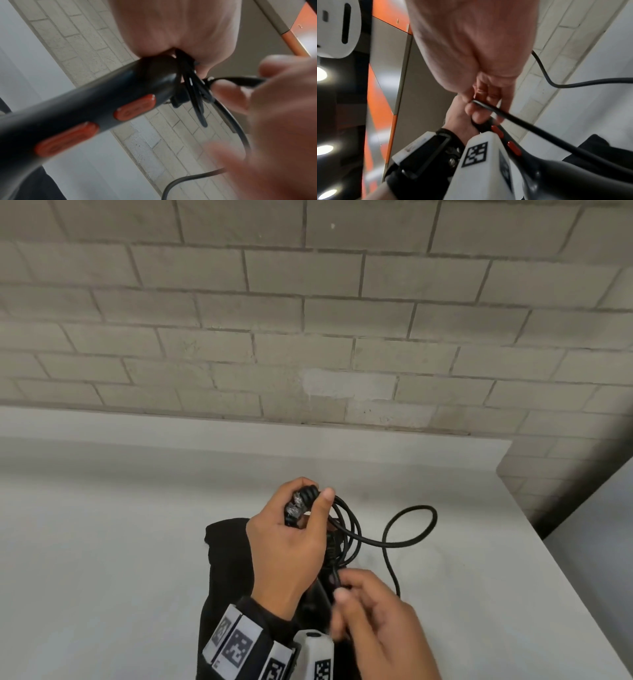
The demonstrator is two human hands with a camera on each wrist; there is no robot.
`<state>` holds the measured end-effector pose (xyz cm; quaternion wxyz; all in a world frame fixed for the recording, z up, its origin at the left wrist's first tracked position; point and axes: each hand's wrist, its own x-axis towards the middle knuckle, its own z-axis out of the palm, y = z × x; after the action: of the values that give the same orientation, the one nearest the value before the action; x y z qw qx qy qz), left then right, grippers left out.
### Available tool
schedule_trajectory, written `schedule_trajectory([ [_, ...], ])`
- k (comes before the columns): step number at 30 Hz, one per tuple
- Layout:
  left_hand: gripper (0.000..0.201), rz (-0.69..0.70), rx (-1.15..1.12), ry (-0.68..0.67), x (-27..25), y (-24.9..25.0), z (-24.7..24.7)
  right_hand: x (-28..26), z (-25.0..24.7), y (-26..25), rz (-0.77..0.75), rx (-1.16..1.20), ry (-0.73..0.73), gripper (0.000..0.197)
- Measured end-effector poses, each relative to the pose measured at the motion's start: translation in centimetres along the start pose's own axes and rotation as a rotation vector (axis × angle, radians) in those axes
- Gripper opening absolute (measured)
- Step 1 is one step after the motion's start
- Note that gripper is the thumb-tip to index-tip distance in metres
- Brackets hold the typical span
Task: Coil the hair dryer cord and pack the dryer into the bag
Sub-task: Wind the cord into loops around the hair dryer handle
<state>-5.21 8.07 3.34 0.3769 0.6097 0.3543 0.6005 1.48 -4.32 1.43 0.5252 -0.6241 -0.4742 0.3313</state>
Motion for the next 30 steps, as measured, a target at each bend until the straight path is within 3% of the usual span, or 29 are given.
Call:
schedule_trajectory([
  [3, 0.014, -0.005, -0.024, -0.013, 0.3, -0.5, -0.5, -0.7, -1.9, -0.9, 0.087, 0.31, 0.093, 0.028],
  [5, 0.016, -0.023, -0.045, -0.015, 0.7, -1.0, -1.0, -1.5, -4.4, -1.3, 0.067, 0.223, 0.159, 0.052],
  [7, 0.019, -0.024, -0.056, -0.011, 1.1, -1.2, -1.4, -2.2, -7.1, -1.5, -0.049, -0.019, 0.229, 0.066],
  [9, 0.022, -0.019, -0.065, -0.011, 1.3, -1.1, -1.7, -2.7, -9.6, -0.8, -0.103, -0.322, 0.255, 0.061],
  [12, 0.023, -0.027, -0.095, -0.025, 1.2, -1.1, -1.8, -4.0, -12.2, 3.0, 0.002, -0.716, 0.246, 0.046],
  [14, 0.02, -0.015, -0.104, -0.032, 0.9, -1.1, -1.6, -4.3, -13.1, 5.9, 0.113, -0.801, 0.216, 0.047],
  [16, 0.018, -0.007, -0.117, -0.049, 0.7, -1.0, -1.4, -4.0, -12.7, 8.1, 0.137, -0.761, 0.179, 0.033],
  [19, 0.015, -0.002, -0.128, -0.071, 0.5, -0.9, -1.1, -1.7, -9.7, 7.1, -0.126, -0.734, 0.278, 0.014],
  [22, 0.013, 0.019, -0.116, -0.086, 0.5, -0.8, -1.2, 1.2, -6.6, 4.6, -0.317, -0.538, 0.435, 0.028],
  [24, 0.011, 0.025, -0.109, -0.085, 0.5, -0.8, -1.3, 2.7, -5.3, 3.7, -0.353, -0.533, 0.352, 0.052],
  [26, 0.009, 0.036, -0.1, -0.081, 0.5, -0.8, -1.5, 4.0, -4.5, 3.0, -0.367, -0.612, 0.162, 0.058],
  [30, 0.009, 0.031, -0.118, -0.068, 0.7, -0.8, -2.1, 5.4, -4.9, 0.6, -0.474, -0.592, 0.01, 0.016],
])
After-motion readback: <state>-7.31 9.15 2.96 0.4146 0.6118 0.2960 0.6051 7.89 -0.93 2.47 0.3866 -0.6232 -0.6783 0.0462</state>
